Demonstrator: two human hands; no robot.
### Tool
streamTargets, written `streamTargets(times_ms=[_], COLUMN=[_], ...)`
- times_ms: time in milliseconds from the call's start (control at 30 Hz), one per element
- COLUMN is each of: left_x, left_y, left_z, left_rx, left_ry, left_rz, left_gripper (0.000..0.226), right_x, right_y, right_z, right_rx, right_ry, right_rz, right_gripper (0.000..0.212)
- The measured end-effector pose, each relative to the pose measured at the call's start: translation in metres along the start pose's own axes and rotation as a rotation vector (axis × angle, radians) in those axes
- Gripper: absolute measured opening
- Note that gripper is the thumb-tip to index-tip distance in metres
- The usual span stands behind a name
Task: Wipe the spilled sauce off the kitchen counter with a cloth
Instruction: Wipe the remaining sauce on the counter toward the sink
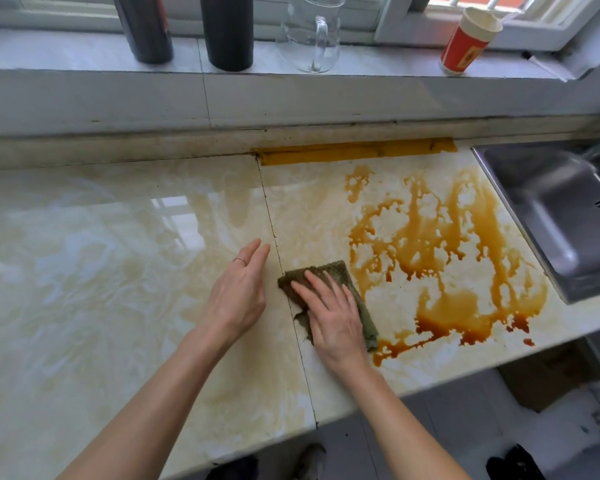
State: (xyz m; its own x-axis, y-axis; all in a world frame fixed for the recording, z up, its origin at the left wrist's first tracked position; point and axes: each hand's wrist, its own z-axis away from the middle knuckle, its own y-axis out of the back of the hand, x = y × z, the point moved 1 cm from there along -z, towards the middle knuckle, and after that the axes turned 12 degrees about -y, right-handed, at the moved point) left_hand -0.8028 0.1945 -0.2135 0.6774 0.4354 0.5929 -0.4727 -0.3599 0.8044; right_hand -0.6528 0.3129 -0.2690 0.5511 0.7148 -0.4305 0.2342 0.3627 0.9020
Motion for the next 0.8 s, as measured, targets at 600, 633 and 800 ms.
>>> streamTargets(times_ms=[600, 633, 800], left_x=[0.073, 0.076, 0.086], left_y=[-0.050, -0.053, -0.062], left_z=[0.065, 0.068, 0.081], left_rx=[0.001, 0.000, 0.007], left_ry=[0.088, 0.097, 0.144], left_rz=[-0.021, -0.035, -0.078], left_gripper=[0.059, 0.059, 0.056], right_x=[0.027, 0.038, 0.052], right_y=[0.014, 0.018, 0.023], right_z=[0.085, 0.079, 0.064], right_rx=[-0.103, -0.088, -0.067], right_ry=[0.289, 0.273, 0.146], right_rz=[0.012, 0.013, 0.045], right_gripper=[0.066, 0.068, 0.064])
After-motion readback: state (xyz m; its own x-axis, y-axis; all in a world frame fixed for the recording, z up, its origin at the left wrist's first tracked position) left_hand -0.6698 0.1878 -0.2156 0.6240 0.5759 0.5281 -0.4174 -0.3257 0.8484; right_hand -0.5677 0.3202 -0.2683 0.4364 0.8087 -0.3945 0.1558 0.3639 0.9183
